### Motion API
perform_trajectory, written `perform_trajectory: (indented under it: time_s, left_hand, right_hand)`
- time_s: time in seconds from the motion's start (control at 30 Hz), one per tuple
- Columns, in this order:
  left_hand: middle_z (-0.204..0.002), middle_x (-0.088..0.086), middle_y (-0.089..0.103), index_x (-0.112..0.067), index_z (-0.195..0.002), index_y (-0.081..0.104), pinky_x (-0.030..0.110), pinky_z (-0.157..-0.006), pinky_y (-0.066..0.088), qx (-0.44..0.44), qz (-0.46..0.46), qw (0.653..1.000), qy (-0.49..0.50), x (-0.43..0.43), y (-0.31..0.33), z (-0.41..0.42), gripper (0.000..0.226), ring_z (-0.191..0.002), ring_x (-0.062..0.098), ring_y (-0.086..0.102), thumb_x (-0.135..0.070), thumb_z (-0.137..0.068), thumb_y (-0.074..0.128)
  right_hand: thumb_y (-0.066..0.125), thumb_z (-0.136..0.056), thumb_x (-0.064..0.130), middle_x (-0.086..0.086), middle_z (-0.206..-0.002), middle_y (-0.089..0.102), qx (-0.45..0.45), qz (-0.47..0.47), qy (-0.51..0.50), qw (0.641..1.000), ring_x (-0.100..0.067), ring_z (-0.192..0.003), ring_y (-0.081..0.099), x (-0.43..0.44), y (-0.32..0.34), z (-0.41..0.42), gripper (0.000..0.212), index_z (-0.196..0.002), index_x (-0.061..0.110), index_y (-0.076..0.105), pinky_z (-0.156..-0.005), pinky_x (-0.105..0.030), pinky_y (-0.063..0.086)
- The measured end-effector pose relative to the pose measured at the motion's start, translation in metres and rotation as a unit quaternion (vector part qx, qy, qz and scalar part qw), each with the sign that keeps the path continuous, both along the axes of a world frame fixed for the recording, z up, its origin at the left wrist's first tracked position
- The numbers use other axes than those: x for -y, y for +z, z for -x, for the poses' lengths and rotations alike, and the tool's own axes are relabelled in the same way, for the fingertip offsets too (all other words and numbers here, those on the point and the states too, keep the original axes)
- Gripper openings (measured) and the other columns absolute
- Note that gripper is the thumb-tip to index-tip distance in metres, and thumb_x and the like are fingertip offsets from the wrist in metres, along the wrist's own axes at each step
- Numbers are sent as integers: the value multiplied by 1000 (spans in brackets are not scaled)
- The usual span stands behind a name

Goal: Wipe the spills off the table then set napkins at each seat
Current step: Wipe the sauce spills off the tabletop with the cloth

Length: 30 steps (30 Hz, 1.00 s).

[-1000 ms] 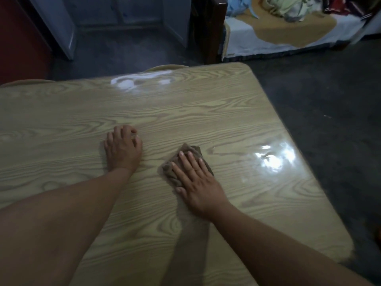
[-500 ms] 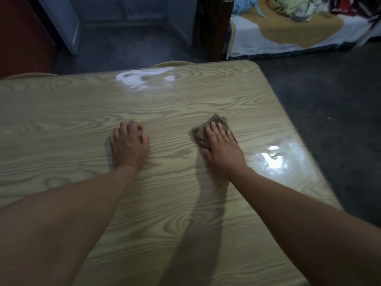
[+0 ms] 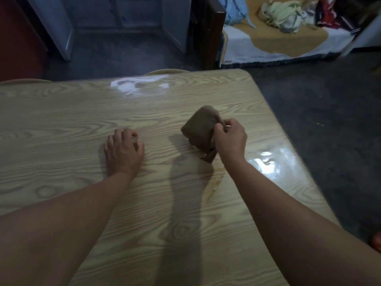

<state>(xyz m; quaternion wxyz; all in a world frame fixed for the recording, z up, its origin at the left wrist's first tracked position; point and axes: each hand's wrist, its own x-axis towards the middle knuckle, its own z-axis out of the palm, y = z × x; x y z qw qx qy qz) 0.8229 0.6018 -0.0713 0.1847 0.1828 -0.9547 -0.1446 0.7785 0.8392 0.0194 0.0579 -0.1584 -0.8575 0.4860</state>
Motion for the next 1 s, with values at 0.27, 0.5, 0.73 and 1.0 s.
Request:
perform_trajectory:
  time_s: [0.27, 0.5, 0.73, 1.0]
  left_hand:
    - [-104, 14, 55, -19, -99, 55, 46, -86, 39, 4, -1, 1000, 1, -1, -1, 1, 33, -100, 36, 52, -38, -78, 38]
    - [-107, 15, 54, -18, -100, 55, 47, -88, 39, 11, -10, 1000, 0, -2, -2, 1, 25, -102, 37, 51, -32, -81, 46]
    - [-106, 16, 54, -17, -100, 56, 47, -89, 39, -1, -8, 1000, 0, -3, -1, -1, 35, -103, 38, 51, -37, -79, 37]
    - [-107, 17, 54, -17, -101, 56, 47, -87, 39, -2, -3, 1000, -2, -1, -3, 0, 26, -102, 39, 51, -32, -81, 46]
  right_hand:
    - [52, -91, 37, -9, -137, 52, 22, -212, 118, 970, -31, -130, 44, -34, -32, 9, 44, -132, 23, 50, -105, -41, 35]
    - [42, -91, 50, 2, -161, 19, 41, -373, 215, 901, -22, -148, 16, 11, -70, -32, 63, -150, 31, 31, -117, -44, 11]
    - [45, -84, 33, 17, -145, 46, -68, -399, 379, 832, -17, -134, 43, 6, -65, -42, 50, -132, 41, 52, -102, -47, 28]
    - [34, -84, 15, 3, -154, 37, -11, -294, 259, 920, -20, -147, 24, -70, -73, -33, 59, -140, 28, 49, -114, -43, 29]
